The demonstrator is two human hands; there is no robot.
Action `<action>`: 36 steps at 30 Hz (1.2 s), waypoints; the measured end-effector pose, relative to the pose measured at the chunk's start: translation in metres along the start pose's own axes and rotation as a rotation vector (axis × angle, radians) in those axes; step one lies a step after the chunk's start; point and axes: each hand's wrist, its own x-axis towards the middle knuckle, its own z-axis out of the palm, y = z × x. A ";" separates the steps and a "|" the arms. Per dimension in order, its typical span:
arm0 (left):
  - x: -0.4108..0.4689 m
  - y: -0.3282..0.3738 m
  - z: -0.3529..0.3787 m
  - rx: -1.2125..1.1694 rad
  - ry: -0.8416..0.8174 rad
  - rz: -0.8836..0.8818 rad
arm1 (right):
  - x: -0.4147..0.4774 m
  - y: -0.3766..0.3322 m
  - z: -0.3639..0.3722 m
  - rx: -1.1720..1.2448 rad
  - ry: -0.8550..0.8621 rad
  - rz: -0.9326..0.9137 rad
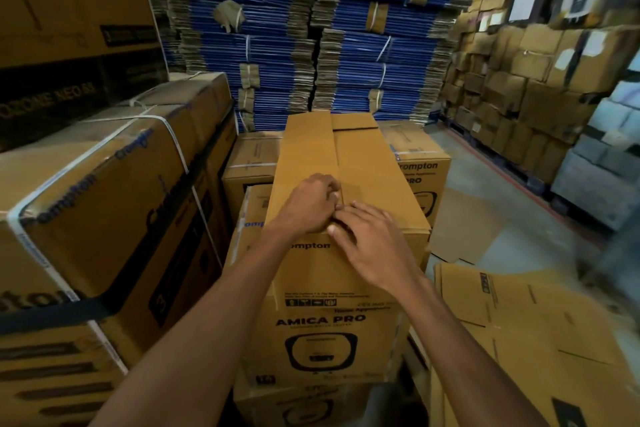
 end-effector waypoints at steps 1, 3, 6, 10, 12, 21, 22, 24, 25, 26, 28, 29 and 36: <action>0.002 0.000 0.002 -0.008 0.013 -0.007 | 0.004 0.001 -0.002 0.011 0.006 0.020; 0.006 -0.002 0.004 0.026 0.024 -0.004 | 0.014 0.003 -0.007 0.012 0.024 0.074; 0.006 -0.007 0.004 0.202 -0.062 0.018 | 0.026 0.001 -0.012 -0.054 -0.002 0.174; 0.002 -0.009 0.004 0.367 -0.179 0.010 | 0.034 -0.013 -0.007 -0.175 0.005 0.191; 0.000 -0.009 0.005 0.380 -0.174 0.017 | 0.037 -0.020 -0.003 -0.237 0.044 0.213; -0.002 -0.012 0.006 0.365 -0.164 0.017 | 0.063 -0.024 -0.040 -0.188 -0.042 0.257; -0.002 -0.012 0.008 0.351 -0.162 0.005 | 0.069 -0.018 -0.054 -0.177 -0.020 0.262; 0.000 -0.010 0.008 0.351 -0.167 -0.012 | 0.081 -0.007 -0.079 -0.148 0.014 0.287; 0.003 -0.009 0.008 0.363 -0.171 -0.006 | 0.086 -0.003 -0.086 -0.135 0.006 0.291; 0.004 -0.008 0.007 0.372 -0.172 0.015 | 0.089 -0.001 -0.088 -0.127 -0.013 0.289; 0.007 -0.004 0.005 0.356 -0.198 0.100 | 0.091 -0.002 -0.085 -0.121 -0.050 0.277; 0.010 -0.001 0.004 0.326 -0.235 0.151 | 0.092 -0.003 -0.081 -0.127 -0.059 0.265; 0.026 0.031 0.011 0.049 -0.414 0.031 | 0.093 -0.008 -0.066 -0.199 -0.075 0.215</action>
